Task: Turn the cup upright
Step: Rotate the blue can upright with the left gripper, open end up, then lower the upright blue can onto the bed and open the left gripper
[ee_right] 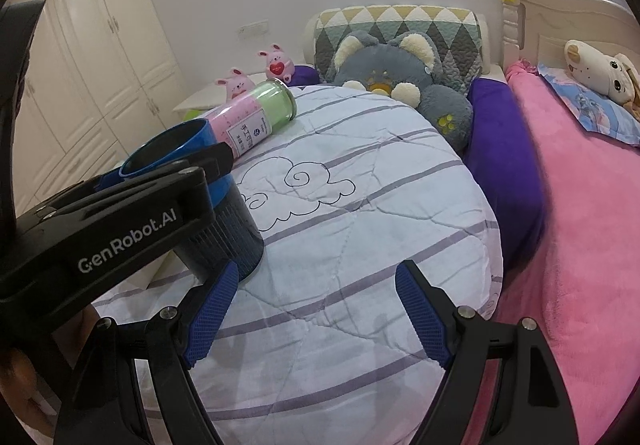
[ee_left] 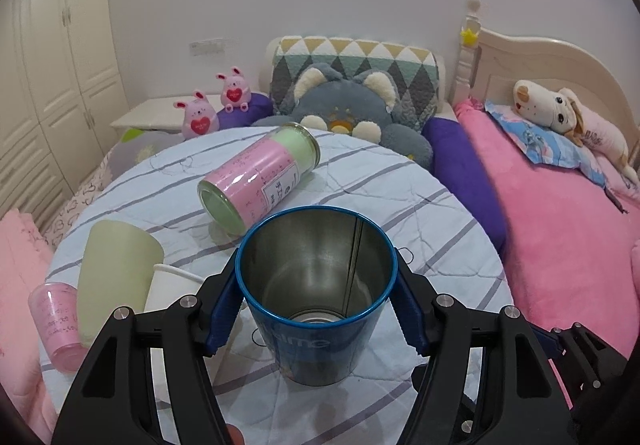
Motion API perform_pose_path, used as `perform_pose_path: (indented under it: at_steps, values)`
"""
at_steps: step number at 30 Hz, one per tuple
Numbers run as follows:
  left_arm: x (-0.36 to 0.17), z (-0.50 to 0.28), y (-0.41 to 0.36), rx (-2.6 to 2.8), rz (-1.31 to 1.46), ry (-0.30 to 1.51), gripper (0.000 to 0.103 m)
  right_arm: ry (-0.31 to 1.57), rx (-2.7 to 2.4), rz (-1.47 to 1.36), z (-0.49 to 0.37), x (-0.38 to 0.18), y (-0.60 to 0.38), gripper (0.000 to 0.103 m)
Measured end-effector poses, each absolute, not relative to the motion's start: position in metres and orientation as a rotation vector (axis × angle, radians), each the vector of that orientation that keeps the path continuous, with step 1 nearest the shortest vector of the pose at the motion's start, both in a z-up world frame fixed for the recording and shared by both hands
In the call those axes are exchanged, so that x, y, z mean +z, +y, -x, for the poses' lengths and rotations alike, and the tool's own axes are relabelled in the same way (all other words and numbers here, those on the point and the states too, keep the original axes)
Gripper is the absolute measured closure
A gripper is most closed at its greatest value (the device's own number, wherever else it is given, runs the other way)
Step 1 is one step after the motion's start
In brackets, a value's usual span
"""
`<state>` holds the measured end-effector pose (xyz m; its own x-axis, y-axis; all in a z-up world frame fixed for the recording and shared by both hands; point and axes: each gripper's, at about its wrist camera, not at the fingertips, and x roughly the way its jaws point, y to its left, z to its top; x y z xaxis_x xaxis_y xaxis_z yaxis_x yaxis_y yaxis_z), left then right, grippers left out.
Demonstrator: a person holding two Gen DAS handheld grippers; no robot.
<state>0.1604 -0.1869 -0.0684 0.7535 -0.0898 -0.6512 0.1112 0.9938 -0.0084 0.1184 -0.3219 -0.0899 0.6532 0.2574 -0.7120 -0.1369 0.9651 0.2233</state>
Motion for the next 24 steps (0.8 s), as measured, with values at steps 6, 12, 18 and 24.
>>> perform_pose_path:
  at_steps: [6, 12, 18, 24]
  values:
    - [-0.067, -0.156, -0.181, -0.123, -0.023, 0.711, 0.003, 0.836, 0.232, -0.151, -0.118, -0.090, -0.317, 0.020]
    - [-0.059, -0.132, -0.170, -0.122, -0.062, 0.676, 0.003, 0.820, 0.235, -0.146, -0.112, -0.082, -0.311, 0.020]
    - [-0.043, -0.103, -0.147, -0.113, -0.061, 0.616, 0.003, 0.803, 0.229, -0.134, -0.102, -0.073, -0.301, 0.021]
    - [-0.031, -0.073, -0.122, -0.075, -0.085, 0.557, 0.000, 0.777, 0.232, -0.122, -0.089, -0.062, -0.290, 0.021]
